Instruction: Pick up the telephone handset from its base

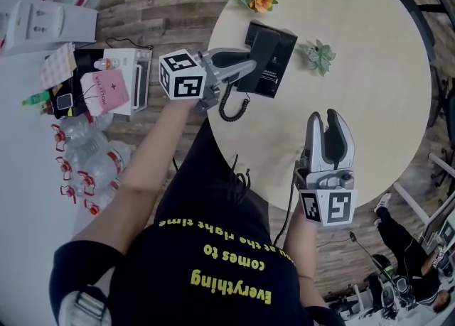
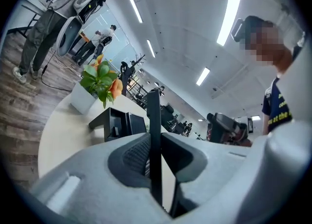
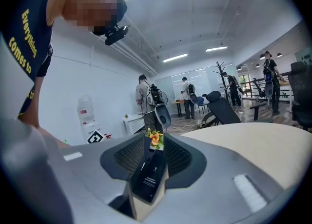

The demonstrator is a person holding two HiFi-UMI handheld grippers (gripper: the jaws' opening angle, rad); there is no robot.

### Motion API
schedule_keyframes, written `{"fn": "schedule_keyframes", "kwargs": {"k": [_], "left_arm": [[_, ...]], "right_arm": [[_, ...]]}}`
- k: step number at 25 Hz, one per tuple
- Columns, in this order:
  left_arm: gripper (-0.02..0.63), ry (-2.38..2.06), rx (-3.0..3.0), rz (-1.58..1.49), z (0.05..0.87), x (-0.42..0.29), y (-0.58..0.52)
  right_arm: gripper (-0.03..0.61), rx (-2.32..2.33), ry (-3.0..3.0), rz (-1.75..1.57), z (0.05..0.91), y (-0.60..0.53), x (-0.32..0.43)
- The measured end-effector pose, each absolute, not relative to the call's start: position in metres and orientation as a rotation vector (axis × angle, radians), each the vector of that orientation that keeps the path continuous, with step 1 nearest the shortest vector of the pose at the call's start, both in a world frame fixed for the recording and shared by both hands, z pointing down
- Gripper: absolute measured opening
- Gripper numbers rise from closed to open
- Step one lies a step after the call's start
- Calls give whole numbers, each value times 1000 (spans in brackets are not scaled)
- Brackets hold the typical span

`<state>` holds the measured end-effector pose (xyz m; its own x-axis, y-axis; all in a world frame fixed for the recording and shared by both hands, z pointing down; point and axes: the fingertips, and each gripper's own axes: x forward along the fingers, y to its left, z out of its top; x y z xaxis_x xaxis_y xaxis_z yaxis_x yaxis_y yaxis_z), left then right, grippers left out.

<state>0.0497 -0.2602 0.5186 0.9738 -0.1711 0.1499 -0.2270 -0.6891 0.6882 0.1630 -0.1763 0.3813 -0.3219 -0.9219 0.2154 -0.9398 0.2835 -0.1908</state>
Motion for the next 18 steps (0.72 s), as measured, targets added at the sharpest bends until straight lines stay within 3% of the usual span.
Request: {"fn": "schedule_keyframes", "kwargs": {"k": [8,18], "left_arm": [[74,-376,2444,-10,463,42,-263],[74,-488,2581,-124,387,27,-245]], "right_arm": [[124,1804,-2486,373,364,-170,161],[40,1789,-2540,239,328,-148,152]]}}
